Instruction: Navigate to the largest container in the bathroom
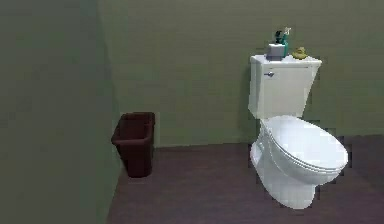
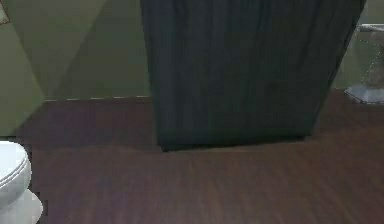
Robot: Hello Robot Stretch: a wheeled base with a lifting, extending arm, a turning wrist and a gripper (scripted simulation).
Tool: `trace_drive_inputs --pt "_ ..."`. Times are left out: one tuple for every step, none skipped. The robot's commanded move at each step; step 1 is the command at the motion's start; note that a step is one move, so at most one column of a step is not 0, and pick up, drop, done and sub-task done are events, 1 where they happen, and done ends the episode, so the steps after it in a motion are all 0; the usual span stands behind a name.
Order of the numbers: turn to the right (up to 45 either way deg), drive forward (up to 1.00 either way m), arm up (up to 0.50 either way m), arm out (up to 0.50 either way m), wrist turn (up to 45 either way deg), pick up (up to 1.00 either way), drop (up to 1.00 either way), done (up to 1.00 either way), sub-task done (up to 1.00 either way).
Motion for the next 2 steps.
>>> trace_drive_inputs --pt "0.0 0.55 0.0 0.0 0.0 0.0 0.0 0.0 0.0" --pt "39.0 0.0 0.0 0.0 0.0 0.0 0.0 0.0 0.0"
